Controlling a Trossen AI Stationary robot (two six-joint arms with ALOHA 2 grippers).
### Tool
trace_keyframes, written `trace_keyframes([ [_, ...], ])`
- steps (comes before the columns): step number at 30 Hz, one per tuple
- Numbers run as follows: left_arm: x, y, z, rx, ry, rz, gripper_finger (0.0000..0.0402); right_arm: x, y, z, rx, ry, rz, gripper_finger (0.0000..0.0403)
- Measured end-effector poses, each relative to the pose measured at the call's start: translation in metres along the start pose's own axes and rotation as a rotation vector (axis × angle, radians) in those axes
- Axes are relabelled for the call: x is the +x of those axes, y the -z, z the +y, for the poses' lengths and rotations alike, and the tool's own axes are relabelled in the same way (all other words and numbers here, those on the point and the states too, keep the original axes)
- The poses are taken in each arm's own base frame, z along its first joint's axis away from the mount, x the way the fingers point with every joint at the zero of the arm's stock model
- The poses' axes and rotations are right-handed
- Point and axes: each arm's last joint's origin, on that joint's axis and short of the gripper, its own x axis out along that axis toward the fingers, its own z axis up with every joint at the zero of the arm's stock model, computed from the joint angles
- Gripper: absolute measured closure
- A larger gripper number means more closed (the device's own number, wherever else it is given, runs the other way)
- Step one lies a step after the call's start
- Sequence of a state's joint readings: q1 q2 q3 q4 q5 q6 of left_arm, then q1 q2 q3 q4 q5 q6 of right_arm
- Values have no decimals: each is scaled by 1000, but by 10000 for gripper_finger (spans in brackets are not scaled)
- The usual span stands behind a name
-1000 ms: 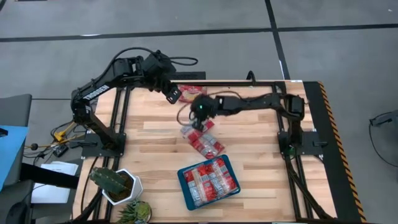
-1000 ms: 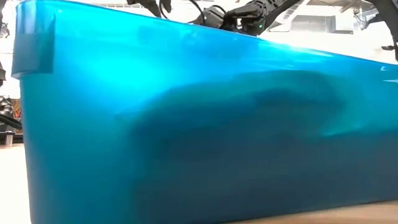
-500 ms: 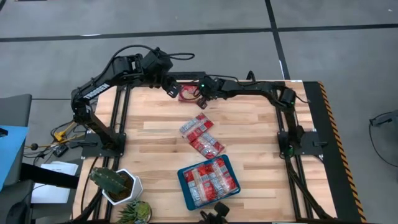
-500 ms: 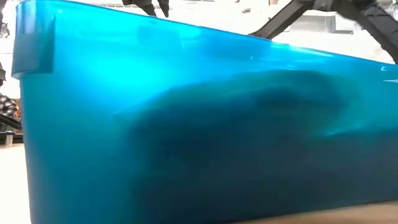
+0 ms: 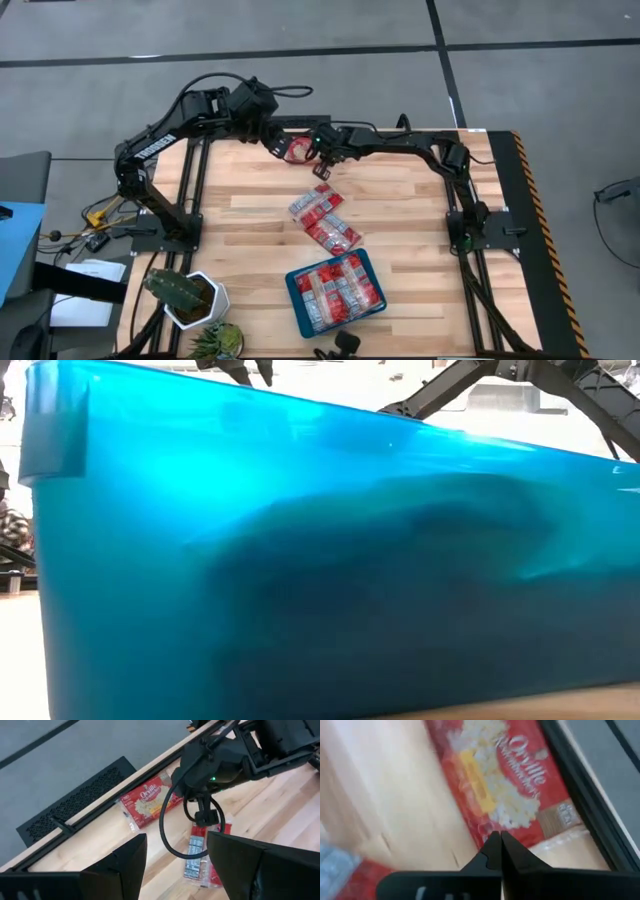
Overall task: Sort popcorn bags into baskets
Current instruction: Move the popcorn bags to middle of the table
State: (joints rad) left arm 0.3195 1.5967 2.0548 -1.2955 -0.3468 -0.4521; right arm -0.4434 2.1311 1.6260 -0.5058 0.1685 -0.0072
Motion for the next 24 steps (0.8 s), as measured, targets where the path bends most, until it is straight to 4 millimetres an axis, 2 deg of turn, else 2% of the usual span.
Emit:
trace_keyframes([
  [4, 0, 0, 0, 6, 7, 6, 207, -8, 2, 2, -124, -96, 22, 394],
  [6, 0, 0, 0, 18, 7, 6, 207, -23, -7, -2, -148, -135, -49, 393],
  [9, 0, 0, 0, 24, 7, 6, 207, -40, -17, -20, -116, -135, -142, 398],
  [13, 0, 0, 0, 21, 7, 5, 207, -29, -16, -46, 13, -71, -137, 397],
  [16, 4, 1, 0, 30, -21, -8, 207, -11, 0, -46, 13, -79, -3, 398],
  [19, 24, 6, 6, 71, -104, 23, 207, -9, 5, -41, -16, -114, 48, 393],
  [21, 49, 9, 12, 69, -134, 55, 207, -24, 5, -45, -17, -119, 66, 391],
  [24, 91, 16, 22, 53, -107, 59, 207, -57, 3, -62, -12, -100, 51, 397],
])
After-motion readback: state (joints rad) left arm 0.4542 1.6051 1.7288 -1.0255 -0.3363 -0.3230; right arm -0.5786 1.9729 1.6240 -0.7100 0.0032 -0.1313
